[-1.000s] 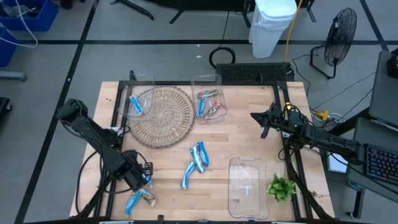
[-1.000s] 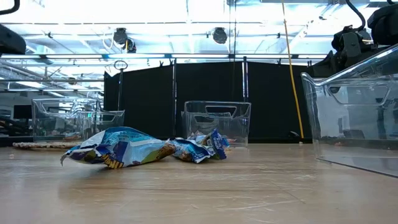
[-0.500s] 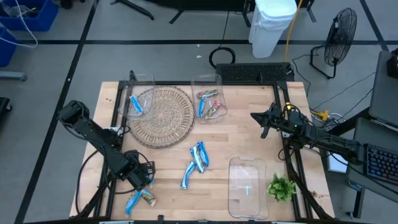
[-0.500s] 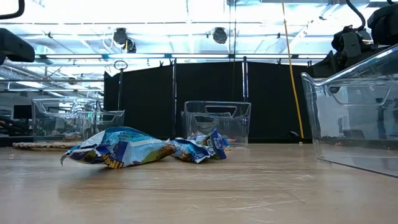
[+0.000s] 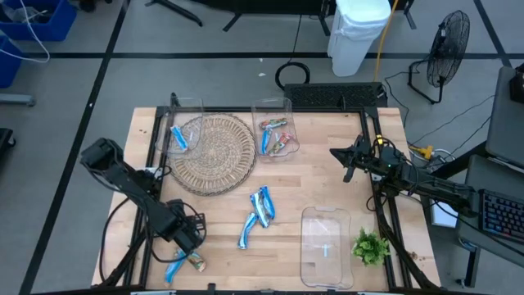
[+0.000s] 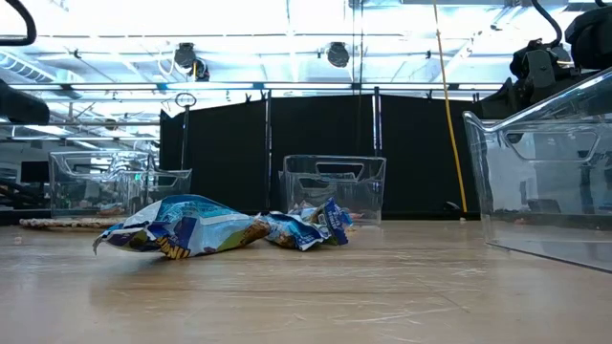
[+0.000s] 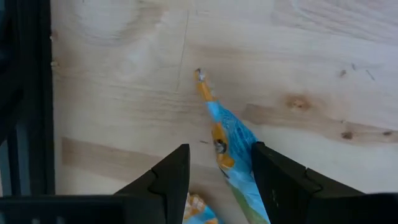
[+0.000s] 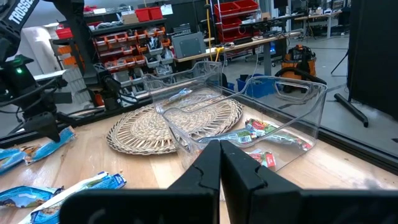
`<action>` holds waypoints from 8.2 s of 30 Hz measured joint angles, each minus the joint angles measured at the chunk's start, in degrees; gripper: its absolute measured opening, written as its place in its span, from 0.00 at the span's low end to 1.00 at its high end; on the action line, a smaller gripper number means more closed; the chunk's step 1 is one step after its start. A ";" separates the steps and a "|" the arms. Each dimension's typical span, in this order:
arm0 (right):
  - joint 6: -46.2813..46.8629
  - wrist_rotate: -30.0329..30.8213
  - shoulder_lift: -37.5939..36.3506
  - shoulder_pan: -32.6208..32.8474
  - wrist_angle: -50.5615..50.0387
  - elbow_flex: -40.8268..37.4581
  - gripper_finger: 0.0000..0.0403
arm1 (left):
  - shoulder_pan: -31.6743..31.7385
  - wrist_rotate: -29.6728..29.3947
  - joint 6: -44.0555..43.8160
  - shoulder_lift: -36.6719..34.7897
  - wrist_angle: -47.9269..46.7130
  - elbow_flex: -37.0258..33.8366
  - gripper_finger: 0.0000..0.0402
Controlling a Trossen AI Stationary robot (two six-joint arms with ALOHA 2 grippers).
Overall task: Pick and place Granola Bars by type
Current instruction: Put the yellow granola bar into the top left transparent bin
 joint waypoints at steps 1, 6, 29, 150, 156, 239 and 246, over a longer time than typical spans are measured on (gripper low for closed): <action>0.00 0.00 -0.02 0.01 0.00 0.00 0.00 | 0.00 -0.26 0.53 0.37 0.14 0.00 0.44; 0.00 0.00 -0.02 0.00 0.00 0.00 0.00 | -0.02 -1.36 1.59 1.80 0.97 0.00 0.44; 0.00 0.01 -0.01 0.01 -0.01 0.00 0.00 | -0.02 -5.56 3.94 1.94 3.05 0.00 0.11; 0.00 0.02 0.26 0.02 -0.02 0.00 0.00 | 58.62 -45.93 140.59 -83.26 69.76 -41.31 0.02; 0.00 0.02 0.26 0.01 -0.01 0.00 0.00 | 61.28 -52.40 136.61 -83.22 65.36 -41.31 0.02; 0.00 0.00 0.46 0.04 -0.02 0.00 0.00 | 94.86 -8.06 120.99 -40.86 31.48 -25.81 0.01; 0.00 0.00 0.46 0.04 -0.02 0.00 0.00 | 94.86 -7.64 121.26 -40.86 32.11 -25.81 0.01</action>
